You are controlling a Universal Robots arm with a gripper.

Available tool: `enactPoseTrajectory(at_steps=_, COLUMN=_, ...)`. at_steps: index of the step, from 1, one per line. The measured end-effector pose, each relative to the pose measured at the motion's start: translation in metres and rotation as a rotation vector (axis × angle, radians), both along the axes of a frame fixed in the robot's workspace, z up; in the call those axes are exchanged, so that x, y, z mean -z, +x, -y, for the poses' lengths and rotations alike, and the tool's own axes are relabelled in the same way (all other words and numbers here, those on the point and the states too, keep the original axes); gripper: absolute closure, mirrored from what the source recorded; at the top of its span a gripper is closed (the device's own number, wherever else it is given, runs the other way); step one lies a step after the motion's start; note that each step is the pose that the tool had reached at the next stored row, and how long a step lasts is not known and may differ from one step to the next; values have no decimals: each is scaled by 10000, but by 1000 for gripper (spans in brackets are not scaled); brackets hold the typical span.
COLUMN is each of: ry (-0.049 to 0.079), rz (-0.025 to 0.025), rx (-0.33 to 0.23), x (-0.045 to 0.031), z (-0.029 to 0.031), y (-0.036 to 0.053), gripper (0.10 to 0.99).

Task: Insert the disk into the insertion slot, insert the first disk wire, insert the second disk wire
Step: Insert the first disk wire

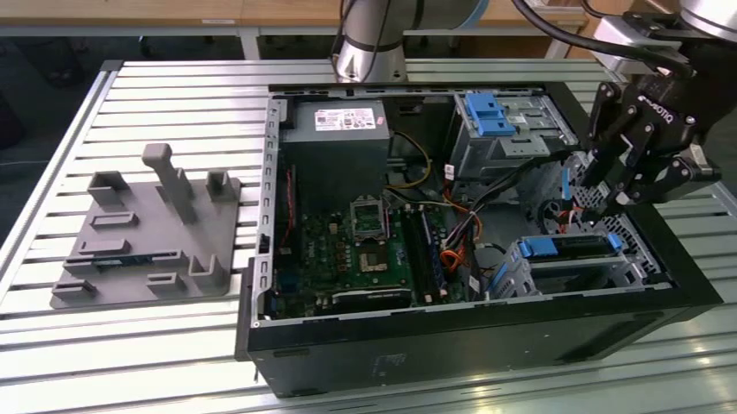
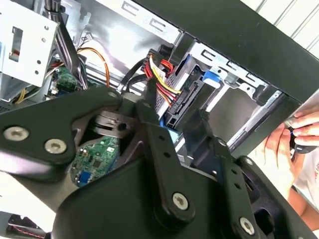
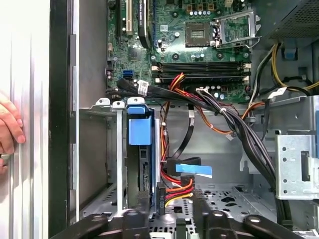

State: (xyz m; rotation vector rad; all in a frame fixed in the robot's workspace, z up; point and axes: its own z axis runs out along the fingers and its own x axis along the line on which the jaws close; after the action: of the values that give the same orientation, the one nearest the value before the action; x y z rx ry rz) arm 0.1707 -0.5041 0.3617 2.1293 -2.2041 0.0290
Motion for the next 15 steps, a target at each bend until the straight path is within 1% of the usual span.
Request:
enactPoseTrajectory(at_steps=1, ry=-21, rz=-3, rx=7, x=6, z=0, y=1, gripper=667)
enactPoseTrajectory(at_steps=2, ry=-42, rz=-6, rx=13, x=11, z=0, y=3, gripper=667)
enactPoseTrajectory(at_steps=3, ry=-65, rz=-9, rx=21, x=15, z=0, y=3, gripper=729)
enactPoseTrajectory(at_steps=4, ry=-89, rz=-15, rx=27, x=18, z=0, y=5, gripper=729)
enactPoseTrajectory(at_steps=5, ry=-118, rz=-21, rx=35, x=21, z=1, y=6, gripper=792)
enactPoseTrajectory(at_steps=10, ry=-329, rz=-64, rx=63, x=36, z=4, y=13, gripper=792)
enactPoseTrajectory(at_steps=15, ry=-450, rz=-68, rx=73, x=75, z=4, y=16, gripper=792)
